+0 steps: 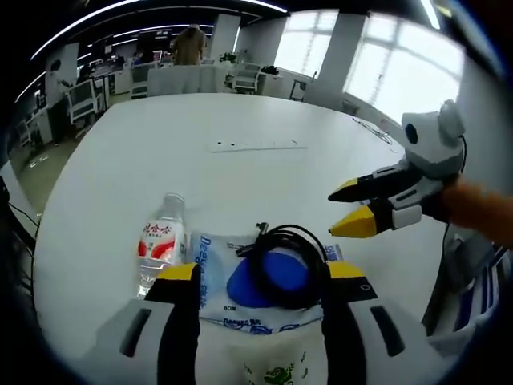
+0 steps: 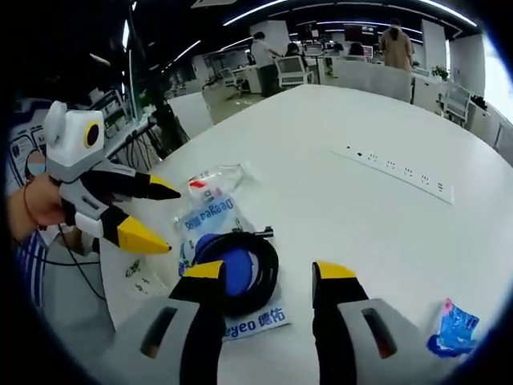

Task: Arrange the tabletop items into an orderly group along one side of the table until the central work area is clear of visible clutter.

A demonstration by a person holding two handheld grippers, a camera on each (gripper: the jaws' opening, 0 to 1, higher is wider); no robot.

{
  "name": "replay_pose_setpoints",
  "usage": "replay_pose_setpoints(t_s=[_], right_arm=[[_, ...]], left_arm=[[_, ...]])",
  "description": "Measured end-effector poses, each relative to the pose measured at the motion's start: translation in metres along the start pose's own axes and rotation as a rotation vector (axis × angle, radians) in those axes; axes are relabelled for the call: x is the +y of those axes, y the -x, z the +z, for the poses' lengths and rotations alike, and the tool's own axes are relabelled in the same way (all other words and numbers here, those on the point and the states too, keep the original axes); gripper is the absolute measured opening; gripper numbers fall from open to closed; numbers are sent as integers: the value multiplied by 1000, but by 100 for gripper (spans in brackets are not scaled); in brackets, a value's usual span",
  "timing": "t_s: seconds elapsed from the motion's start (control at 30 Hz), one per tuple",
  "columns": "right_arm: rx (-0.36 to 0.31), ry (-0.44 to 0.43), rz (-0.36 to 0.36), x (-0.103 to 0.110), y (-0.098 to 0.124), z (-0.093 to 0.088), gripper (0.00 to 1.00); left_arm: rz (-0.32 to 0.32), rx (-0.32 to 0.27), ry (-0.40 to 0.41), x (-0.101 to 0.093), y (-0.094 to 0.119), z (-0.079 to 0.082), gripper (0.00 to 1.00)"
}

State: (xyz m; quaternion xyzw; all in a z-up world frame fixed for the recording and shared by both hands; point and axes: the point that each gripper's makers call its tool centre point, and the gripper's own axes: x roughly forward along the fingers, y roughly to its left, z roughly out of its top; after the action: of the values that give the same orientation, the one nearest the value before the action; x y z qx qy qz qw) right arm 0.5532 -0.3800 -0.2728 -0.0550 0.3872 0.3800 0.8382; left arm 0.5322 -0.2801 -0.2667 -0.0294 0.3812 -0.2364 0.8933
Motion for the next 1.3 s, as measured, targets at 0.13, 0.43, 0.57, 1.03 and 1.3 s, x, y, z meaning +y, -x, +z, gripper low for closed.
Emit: replay_pose_setpoints(t_s=[0.13, 0.43, 0.57, 1.03, 1.3], right_arm=[[20, -1, 3, -2, -8, -6, 41], [57, -4, 12, -4, -27, -17, 37], [70, 9, 11, -2, -33, -22, 35], [101, 25, 5, 3, -43, -31, 19], [114, 13, -21, 1, -46, -35, 12]], left_arm=[[-6, 21, 0, 1, -10, -6, 58], [-16, 59, -12, 3, -30, -18, 50], [-20, 71, -22, 1, -37, -22, 48], [-29, 103, -69, 0, -50, -35, 31], [-34, 102, -88, -2, -57, -35, 16]])
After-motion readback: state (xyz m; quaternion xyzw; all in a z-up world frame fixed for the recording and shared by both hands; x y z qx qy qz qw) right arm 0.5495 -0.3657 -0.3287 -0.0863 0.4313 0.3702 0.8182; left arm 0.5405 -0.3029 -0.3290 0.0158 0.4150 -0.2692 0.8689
